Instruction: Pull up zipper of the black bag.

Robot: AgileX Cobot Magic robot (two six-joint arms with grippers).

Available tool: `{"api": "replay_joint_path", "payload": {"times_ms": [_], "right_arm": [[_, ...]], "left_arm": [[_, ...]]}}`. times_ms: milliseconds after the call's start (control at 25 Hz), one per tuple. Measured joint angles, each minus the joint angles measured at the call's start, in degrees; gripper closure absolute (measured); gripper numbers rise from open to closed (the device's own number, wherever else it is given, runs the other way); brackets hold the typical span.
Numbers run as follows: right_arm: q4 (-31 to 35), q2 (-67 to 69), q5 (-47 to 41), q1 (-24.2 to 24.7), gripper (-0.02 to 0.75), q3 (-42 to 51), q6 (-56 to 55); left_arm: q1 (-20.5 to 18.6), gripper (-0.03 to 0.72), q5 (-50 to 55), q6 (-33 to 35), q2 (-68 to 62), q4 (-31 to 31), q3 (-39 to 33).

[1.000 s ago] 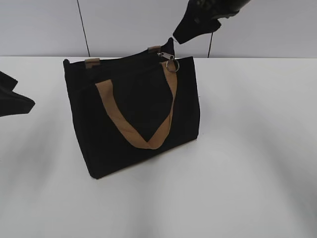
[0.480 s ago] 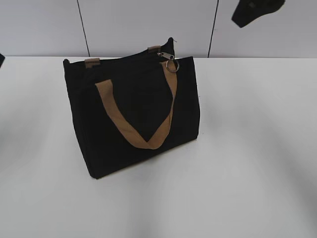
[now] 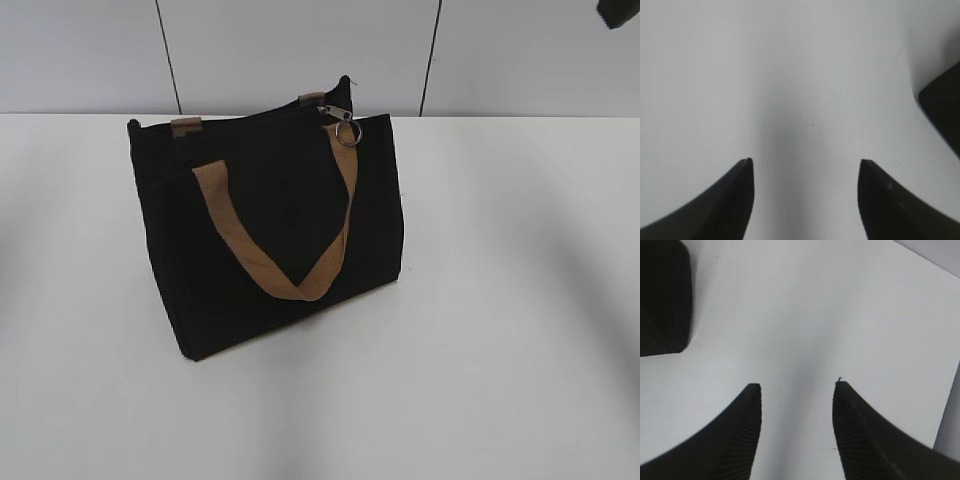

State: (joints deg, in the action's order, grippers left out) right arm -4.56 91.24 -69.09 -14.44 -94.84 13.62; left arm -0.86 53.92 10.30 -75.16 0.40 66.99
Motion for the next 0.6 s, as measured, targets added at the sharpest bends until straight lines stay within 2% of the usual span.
{"api": "replay_joint_path", "payload": {"times_ms": [160, 440, 600], "right_arm": [[1.9, -1.5, -0.2, 5.6, 0.377, 0.0, -2.6], [5.9, -4.5, -0.4, 14.7, 0.374, 0.0, -2.8], [9.4, -8.4, -0.5, 17.0, 0.374, 0.1, 0.5]], "left_arm": [[0.0, 0.202, 4.7, -3.6, 0.0, 0.3, 2.3], [0.0, 0.202, 10.7, -4.3, 0.0, 0.3, 2.5], [0.0, 0.203, 13.9, -4.3, 0.1, -0.4, 2.5]]}}
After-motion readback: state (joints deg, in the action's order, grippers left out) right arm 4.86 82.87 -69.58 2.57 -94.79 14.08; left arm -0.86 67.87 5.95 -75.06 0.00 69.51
